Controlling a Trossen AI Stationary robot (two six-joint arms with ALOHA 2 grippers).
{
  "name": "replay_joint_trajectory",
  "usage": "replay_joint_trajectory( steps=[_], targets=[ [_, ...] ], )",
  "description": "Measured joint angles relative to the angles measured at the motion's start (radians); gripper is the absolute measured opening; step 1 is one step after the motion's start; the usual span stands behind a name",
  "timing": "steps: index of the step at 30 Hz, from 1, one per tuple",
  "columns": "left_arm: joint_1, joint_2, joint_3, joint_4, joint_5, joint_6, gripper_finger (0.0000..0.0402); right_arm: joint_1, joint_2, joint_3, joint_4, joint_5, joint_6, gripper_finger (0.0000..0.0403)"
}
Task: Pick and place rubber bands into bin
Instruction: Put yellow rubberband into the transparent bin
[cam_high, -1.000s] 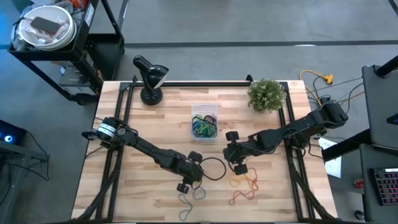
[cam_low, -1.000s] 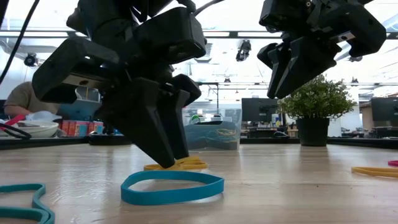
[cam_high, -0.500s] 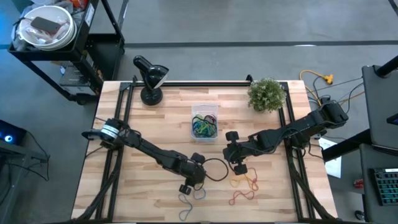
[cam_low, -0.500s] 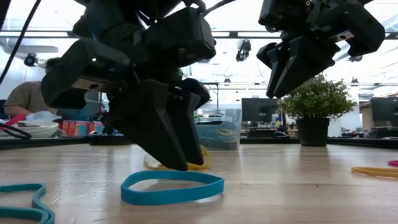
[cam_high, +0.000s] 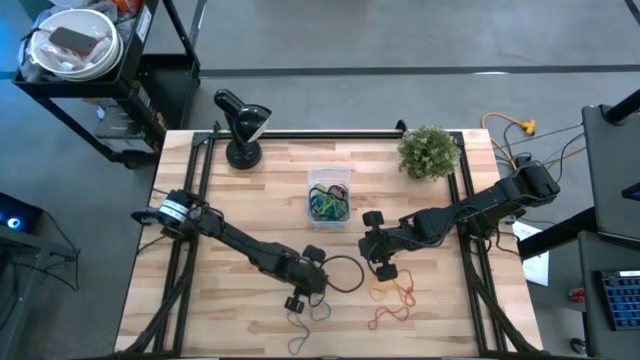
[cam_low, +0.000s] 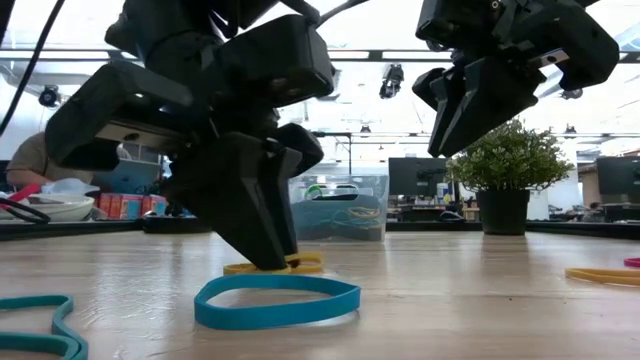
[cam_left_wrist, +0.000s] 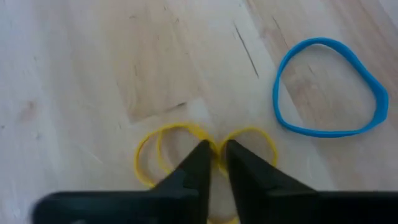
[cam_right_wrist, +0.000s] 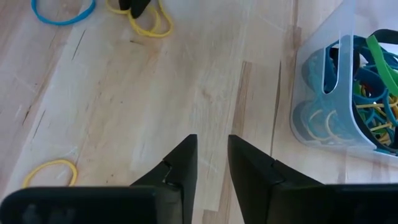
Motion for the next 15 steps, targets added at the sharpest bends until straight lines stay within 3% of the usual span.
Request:
replay_joint_trajectory(
  steps=[3, 10, 15],
  targets=[
    [-0.001, -0.001, 0.001, -0.007, -0.002, 0.0, 0.0007, 0.0, 0.0, 0.0, 0.0, 0.0, -0.003, 0.0081],
    [-0.004, -0.019, 0.0, -0.031, -0.012, 0.0, 0.0001, 0.0, 0.0, 0.0, -0.001, 0.0, -0.008, 0.0084],
    [-0.004, -0.1, -0.003, -0.06, -0.042, 0.003, 0.0001, 0.0, -0.009, 0.0, -0.001, 0.0, -0.008, 0.0077]
  ],
)
